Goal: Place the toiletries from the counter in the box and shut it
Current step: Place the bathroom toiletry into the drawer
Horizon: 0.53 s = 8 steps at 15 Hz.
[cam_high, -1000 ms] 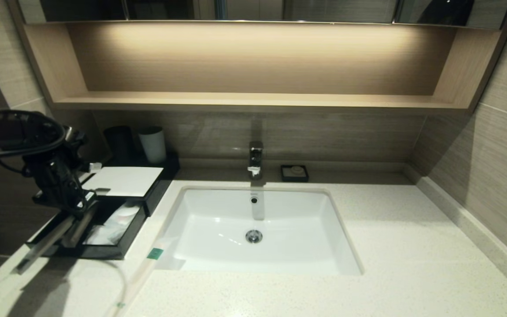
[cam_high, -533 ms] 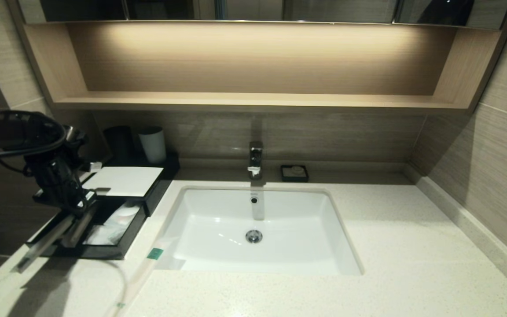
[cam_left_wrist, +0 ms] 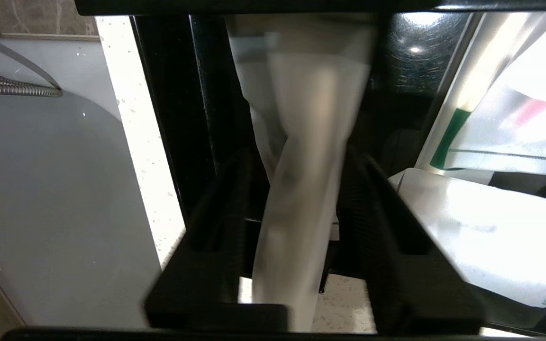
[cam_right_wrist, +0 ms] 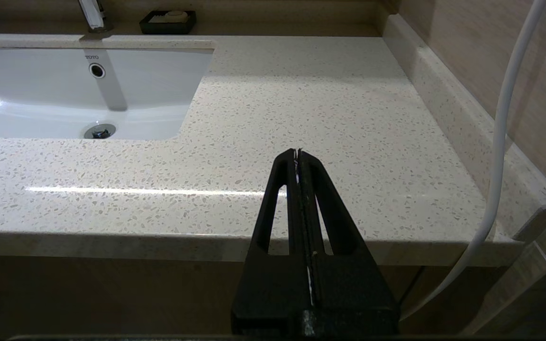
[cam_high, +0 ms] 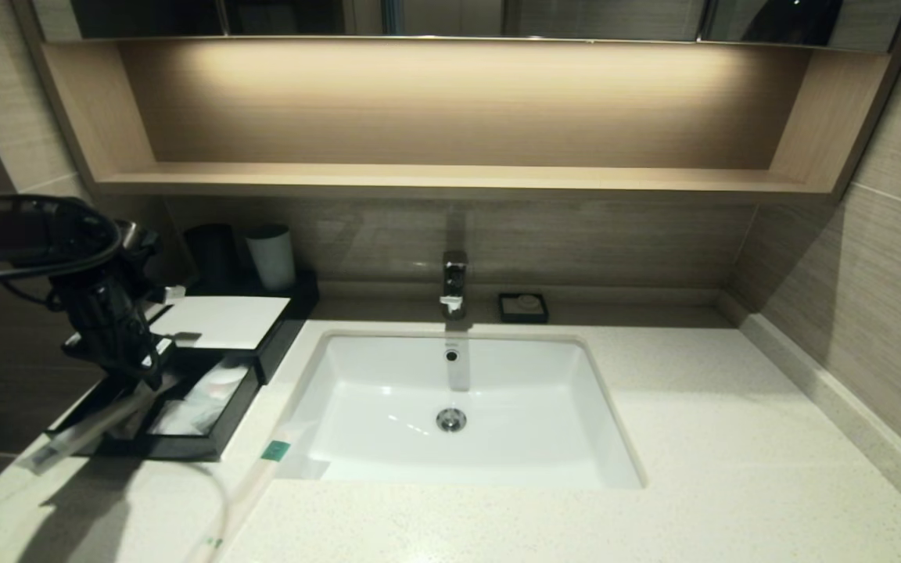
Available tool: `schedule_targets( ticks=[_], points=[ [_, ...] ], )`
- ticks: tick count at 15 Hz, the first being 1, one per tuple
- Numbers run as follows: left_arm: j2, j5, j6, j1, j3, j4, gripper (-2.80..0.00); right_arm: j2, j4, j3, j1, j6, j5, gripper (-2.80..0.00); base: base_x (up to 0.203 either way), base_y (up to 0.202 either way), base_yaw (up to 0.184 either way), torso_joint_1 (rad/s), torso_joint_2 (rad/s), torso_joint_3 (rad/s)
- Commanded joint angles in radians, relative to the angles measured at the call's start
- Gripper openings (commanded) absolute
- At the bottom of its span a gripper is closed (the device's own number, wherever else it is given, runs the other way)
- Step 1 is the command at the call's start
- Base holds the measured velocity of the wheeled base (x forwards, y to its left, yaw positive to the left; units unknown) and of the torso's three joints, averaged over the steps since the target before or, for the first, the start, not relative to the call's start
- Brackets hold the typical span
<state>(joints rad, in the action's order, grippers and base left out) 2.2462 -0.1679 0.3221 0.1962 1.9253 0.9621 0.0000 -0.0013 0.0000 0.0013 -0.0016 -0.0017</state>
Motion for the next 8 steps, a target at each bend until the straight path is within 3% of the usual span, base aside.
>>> schedule_targets(
  ticks=[1, 8],
  points=[
    [-0.002, -0.011, 0.002, -0.004, 0.0, 0.003, 0.0, 0.0, 0.0, 0.002, 0.0, 0.0, 0.0, -2.8, 0.0, 0.0, 0.0, 0.0, 0.0, 0.0],
    [-0.067, -0.012, -0.008, -0.005, 0.0, -0.001, 0.0, 0.0, 0.0, 0.0, 0.0, 0.0, 0.0, -2.8, 0.0, 0.0, 0.0, 0.0, 0.0, 0.0]
  ],
)
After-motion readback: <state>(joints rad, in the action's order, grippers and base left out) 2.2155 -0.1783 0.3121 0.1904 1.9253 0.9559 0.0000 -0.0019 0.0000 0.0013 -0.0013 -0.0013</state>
